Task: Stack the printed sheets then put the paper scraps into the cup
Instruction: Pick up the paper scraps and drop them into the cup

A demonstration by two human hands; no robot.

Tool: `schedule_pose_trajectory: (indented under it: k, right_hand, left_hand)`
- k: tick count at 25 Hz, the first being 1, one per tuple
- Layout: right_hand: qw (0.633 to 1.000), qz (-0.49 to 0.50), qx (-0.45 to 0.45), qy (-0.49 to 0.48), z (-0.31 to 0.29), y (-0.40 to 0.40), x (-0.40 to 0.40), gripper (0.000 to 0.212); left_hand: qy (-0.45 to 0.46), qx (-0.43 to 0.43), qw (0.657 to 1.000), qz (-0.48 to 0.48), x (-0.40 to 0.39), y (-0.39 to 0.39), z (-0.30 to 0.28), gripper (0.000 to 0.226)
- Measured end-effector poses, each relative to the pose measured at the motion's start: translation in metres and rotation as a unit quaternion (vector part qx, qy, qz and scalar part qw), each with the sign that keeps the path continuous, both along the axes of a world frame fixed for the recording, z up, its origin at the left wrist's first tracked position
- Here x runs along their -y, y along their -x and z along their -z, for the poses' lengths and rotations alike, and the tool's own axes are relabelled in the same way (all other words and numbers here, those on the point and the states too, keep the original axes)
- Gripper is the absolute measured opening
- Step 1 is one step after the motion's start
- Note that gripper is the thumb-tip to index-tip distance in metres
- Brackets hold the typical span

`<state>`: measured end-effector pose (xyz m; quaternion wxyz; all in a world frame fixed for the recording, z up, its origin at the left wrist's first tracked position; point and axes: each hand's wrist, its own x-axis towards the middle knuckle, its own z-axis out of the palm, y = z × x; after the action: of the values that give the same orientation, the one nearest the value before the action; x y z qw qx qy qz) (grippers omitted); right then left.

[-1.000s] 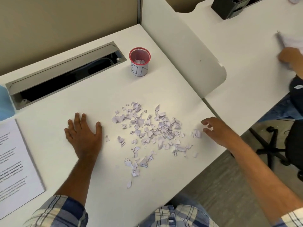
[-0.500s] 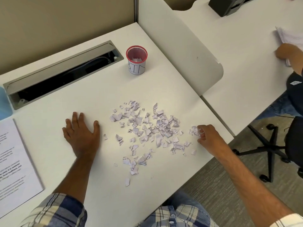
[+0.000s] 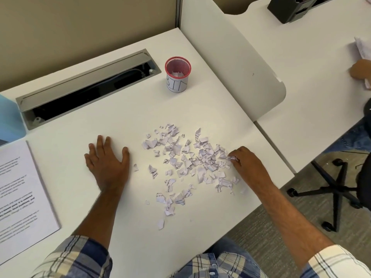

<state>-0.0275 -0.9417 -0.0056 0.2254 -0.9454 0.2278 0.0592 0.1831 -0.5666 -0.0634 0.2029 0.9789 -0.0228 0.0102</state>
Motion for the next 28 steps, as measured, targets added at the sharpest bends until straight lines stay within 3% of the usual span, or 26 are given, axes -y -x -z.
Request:
schedule_pose_trajectory:
  k: [5,10,18,23,28]
  right_hand:
    - [0.999,0.032,-0.011,-0.035,-0.004,-0.012,0.015,0.011]
    - [0.987,0.101,0.081,-0.093,-0.028,-0.049,0.019,0.009]
    - [0.964,0.06,0.198,-0.165,-0.074,-0.201,0.013,0.011]
    - [0.962,0.024,0.233,-0.141,-0.076,-0.294,0.008,0.022]
    - [0.973,0.014,0.203,-0.11,-0.069,-0.343,0.008,0.025]
  left_hand:
    - [-0.005,0.003,1.0,-0.003,0.001,0.0,0.0,0.068]
    - [-0.009,-0.003,1.0,-0.006,0.002,-0.001,-0.001,0.069]
    - [-0.017,0.015,1.0,-0.007,0.002,-0.001,0.001,0.068]
    - [-0.019,0.016,1.0,-0.007,0.003,-0.001,0.0,0.067]
    - [-0.025,0.011,1.0,-0.01,0.002,-0.002,0.0,0.067]
